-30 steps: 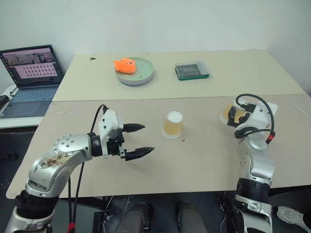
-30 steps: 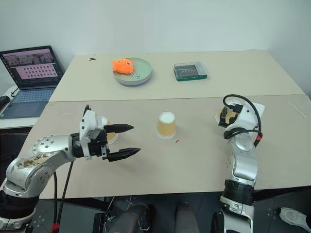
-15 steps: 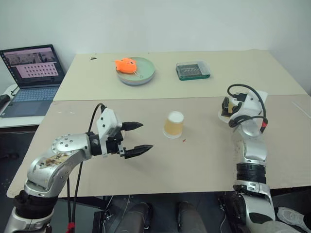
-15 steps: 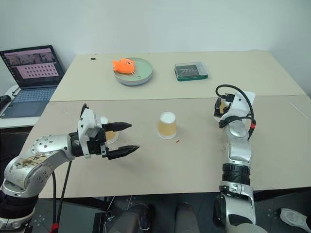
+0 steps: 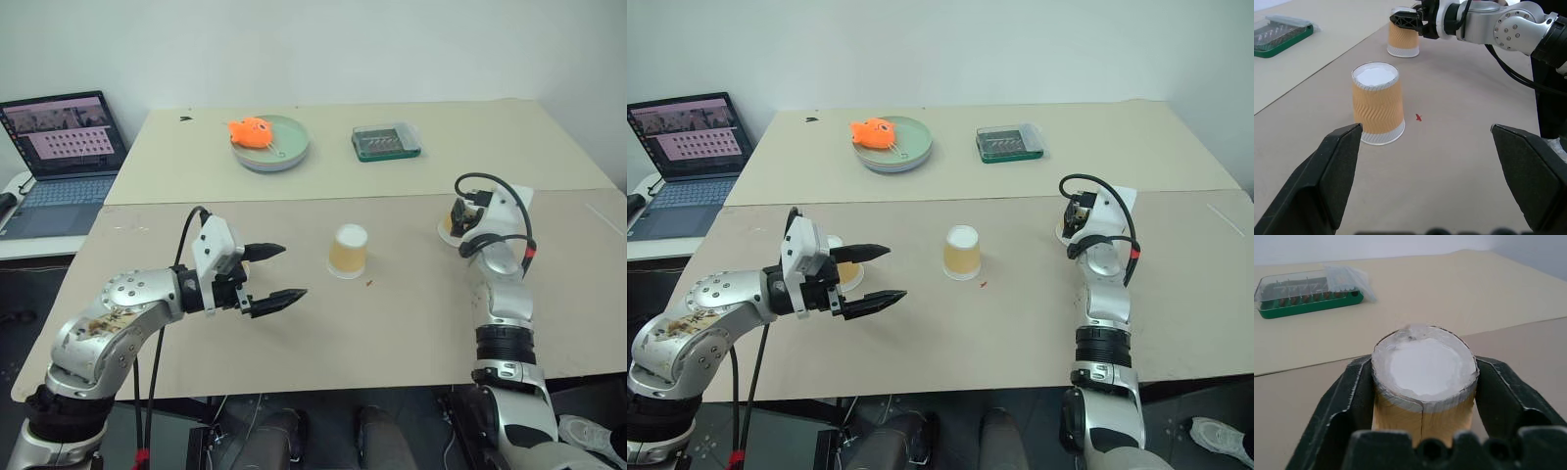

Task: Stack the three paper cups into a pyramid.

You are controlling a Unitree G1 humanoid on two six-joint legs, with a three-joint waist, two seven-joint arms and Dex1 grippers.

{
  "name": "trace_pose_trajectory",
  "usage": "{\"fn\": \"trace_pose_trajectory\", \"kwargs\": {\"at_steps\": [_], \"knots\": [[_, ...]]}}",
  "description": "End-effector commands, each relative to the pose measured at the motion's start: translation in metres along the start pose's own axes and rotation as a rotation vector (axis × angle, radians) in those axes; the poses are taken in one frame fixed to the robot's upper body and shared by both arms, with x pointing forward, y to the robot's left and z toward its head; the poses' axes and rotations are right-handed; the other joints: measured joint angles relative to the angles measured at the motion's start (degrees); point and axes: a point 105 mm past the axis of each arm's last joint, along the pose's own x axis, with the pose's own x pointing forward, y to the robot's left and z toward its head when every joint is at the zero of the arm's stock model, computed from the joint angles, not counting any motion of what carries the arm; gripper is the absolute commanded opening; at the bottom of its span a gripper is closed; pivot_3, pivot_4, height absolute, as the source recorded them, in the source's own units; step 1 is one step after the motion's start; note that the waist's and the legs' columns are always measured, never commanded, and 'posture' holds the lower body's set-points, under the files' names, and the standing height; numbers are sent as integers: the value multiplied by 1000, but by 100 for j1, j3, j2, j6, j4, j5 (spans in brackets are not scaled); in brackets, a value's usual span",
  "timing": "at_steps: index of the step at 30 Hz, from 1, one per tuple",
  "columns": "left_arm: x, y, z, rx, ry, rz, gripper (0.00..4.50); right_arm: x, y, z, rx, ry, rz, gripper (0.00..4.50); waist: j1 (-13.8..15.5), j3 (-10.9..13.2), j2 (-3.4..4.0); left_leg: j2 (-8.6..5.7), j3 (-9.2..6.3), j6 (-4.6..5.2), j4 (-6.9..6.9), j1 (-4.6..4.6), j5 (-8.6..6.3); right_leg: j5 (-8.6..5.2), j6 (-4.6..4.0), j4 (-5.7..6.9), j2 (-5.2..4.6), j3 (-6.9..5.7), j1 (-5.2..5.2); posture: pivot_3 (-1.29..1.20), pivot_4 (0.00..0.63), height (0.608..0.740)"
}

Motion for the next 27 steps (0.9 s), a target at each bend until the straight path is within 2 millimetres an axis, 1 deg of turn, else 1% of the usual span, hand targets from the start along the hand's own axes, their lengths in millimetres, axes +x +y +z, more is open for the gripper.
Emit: {"fn": "trace_pose_trajectory", "kwargs": {"at_steps": [1, 3, 6, 9, 10, 12, 13, 14, 17, 20, 21, 23, 26, 27], "knots": [[-4, -1, 10, 44, -17, 7, 4500, 2, 3, 26, 8, -95, 22, 2529, -1, 0, 0, 0, 0, 0, 0, 0, 0, 0, 0, 0, 0, 0, 0, 0, 150, 730], [-4, -1, 10, 44, -17, 8, 4500, 2, 4, 29, 18, -108, 32, 2529, 0, 0, 0, 0, 0, 0, 0, 0, 0, 0, 0, 0, 0, 0, 0, 0, 150, 730], [-4, -1, 10, 44, -19, 10, 4500, 2, 8, 41, 11, -143, 86, 2529, -1, 0, 0, 0, 0, 0, 0, 0, 0, 0, 0, 0, 0, 0, 0, 0, 150, 730], [-3, -1, 10, 44, -20, 15, 4500, -2, 19, 60, 22, -191, 258, 2529, 1, 0, 0, 0, 0, 0, 0, 0, 0, 0, 0, 0, 0, 0, 0, 0, 150, 730], [-2, -1, 10, 44, -20, 16, 4500, -5, 26, 67, 18, -196, 371, 2529, 1, 1, 0, 0, 0, 0, 0, 0, 0, 0, 0, -1, 0, 0, 1, 0, 150, 730], [-2, -2, 9, 42, -20, 17, 4500, -12, 33, 74, 10, -193, 516, 2529, 2, 1, 0, 0, 0, 1, 0, -1, 0, 0, 1, -3, 0, -1, 3, 0, 150, 730], [-2, -2, 9, 42, -20, 19, 4500, -19, 38, 78, 12, -182, 636, 2529, 2, 1, 0, 0, 0, 1, 0, -1, -1, 0, 1, -4, 0, -2, 5, 0, 150, 730], [-2, -2, 9, 42, -20, 20, 4500, -24, 41, 80, 12, -173, 713, 2529, -1, 1, 0, 1, 0, 2, 0, 0, -1, 0, 1, -5, 0, -2, 6, 0, 150, 730], [-2, -2, 10, 43, -20, 20, 4500, -49, 55, 80, -32, -123, 996, 2529, 9, 1, -1, 6, -1, 3, 0, 0, -2, -1, 1, -9, 1, -6, 12, 0, 150, 730], [-3, -1, 12, 40, -25, 21, 4500, -73, 62, 77, -72, -72, 1223, 2529, 1, 2, -2, 8, -1, 5, 0, -1, -3, -1, 2, -13, 1, -8, 13, 0, 150, 730], [-3, -2, 12, 40, -27, 22, 4500, -78, 63, 77, -70, -68, 1267, 2529, 6, 2, -2, 9, 0, 5, 0, -1, -3, -1, 2, -15, 0, -9, 13, 0, 150, 730], [-3, -2, 13, 40, -27, 22, 4500, -81, 62, 73, -98, -46, 1302, 2529, 10, 2, -3, 12, -1, 5, 0, -1, -3, -1, 2, -16, -1, -12, 16, 0, 150, 730], [-4, -2, 13, 38, -25, 24, 4500, -85, 63, 63, -162, -16, 1366, 2529, 15, 2, -3, 11, 0, 5, 1, -2, -4, -1, 2, -17, -6, -12, 15, 0, 150, 730], [-5, -3, 13, 38, -24, 26, 4500, -83, 64, 57, -202, -11, 1371, 2529, 17, 2, -3, 11, 0, 4, 1, -2, -4, -1, 2, -17, -6, -13, 15, 0, 150, 730]]}}
